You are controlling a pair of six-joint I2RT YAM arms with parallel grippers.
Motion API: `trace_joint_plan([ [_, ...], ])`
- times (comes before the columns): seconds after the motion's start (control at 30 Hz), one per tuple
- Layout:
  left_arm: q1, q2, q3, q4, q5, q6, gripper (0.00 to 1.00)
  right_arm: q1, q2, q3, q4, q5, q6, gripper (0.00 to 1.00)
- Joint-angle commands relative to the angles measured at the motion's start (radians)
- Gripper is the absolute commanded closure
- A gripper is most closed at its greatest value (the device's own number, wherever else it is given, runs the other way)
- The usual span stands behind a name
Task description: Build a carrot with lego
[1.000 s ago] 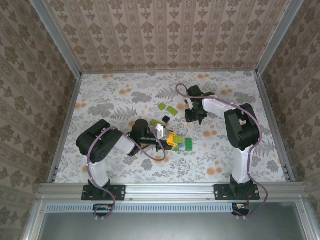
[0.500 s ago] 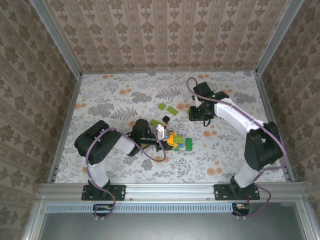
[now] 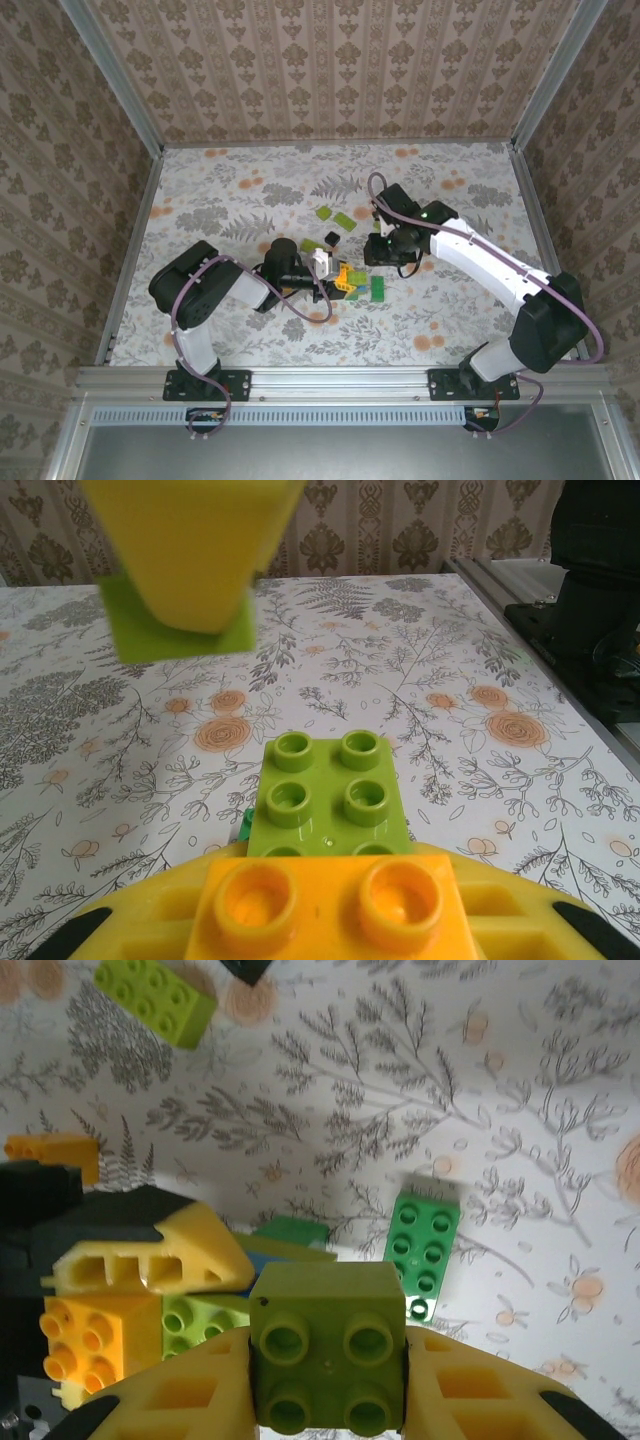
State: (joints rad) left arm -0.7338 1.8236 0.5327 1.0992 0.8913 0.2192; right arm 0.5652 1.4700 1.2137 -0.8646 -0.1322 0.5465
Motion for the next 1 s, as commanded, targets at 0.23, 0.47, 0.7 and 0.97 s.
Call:
trace_joint_plan([
  [0.23, -0.006, -0.016, -0.019, -0.03, -0.038, 0.036, 0.82, 0.053, -0.045, -0.04, -0.006, -0.011, 0.109, 0.78],
  [0.47, -0.007, -0.017, -0.02, -0.029, -0.038, 0.033, 0.82, 0.079, -0.031, -0.022, -0.03, 0.01, 0.11, 0.78],
  [0.7, -0.009, -0.015, -0.018, -0.031, -0.04, 0.032, 0.81, 0.109, -0.03, -0.033, -0.016, 0.03, 0.133, 0.78],
  [0.97, -0.009, -0.012, -0.017, -0.032, -0.042, 0.034, 0.81, 0.135, -0.022, -0.049, -0.013, 0.071, 0.159, 0.78],
])
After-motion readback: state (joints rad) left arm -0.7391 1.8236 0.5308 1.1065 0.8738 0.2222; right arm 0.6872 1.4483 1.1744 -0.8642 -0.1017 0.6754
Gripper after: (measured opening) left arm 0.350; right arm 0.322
